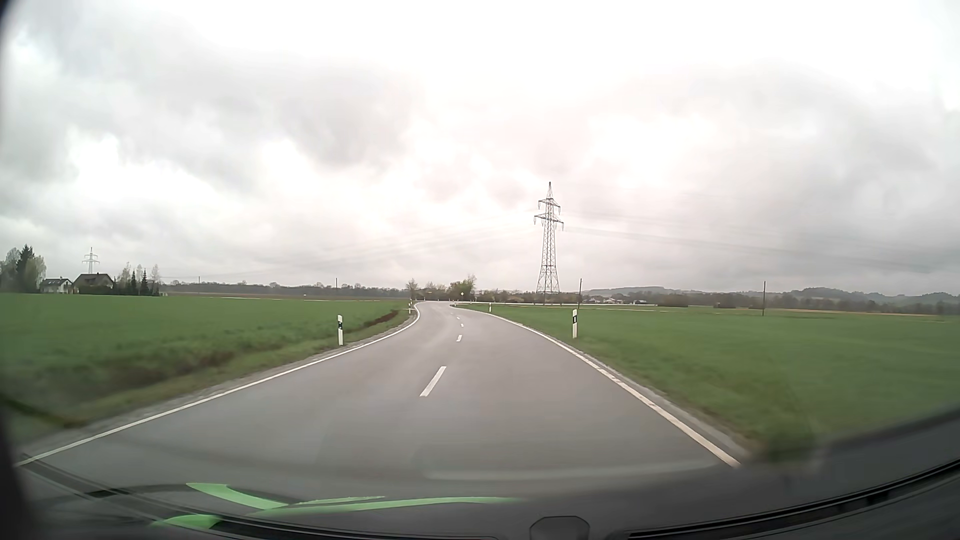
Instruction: Follow the waypoints while adhering to traffic rules and regulations
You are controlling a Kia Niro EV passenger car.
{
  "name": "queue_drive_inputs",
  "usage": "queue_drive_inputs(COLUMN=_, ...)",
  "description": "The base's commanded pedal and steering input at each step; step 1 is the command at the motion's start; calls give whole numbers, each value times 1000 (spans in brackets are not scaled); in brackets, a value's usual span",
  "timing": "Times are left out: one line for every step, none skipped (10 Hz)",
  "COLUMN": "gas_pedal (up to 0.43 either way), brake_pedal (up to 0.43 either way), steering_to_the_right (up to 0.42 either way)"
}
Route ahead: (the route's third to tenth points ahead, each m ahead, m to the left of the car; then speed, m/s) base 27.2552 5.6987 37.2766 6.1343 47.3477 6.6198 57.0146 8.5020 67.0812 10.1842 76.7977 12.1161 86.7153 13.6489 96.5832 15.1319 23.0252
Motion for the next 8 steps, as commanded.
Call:
queue_drive_inputs(gas_pedal=209, brake_pedal=0, steering_to_the_right=-18)
queue_drive_inputs(gas_pedal=209, brake_pedal=0, steering_to_the_right=-18)
queue_drive_inputs(gas_pedal=209, brake_pedal=0, steering_to_the_right=-18)
queue_drive_inputs(gas_pedal=197, brake_pedal=0, steering_to_the_right=-18)
queue_drive_inputs(gas_pedal=177, brake_pedal=0, steering_to_the_right=-18)
queue_drive_inputs(gas_pedal=169, brake_pedal=0, steering_to_the_right=-18)
queue_drive_inputs(gas_pedal=157, brake_pedal=0, steering_to_the_right=-18)
queue_drive_inputs(gas_pedal=157, brake_pedal=0, steering_to_the_right=-18)
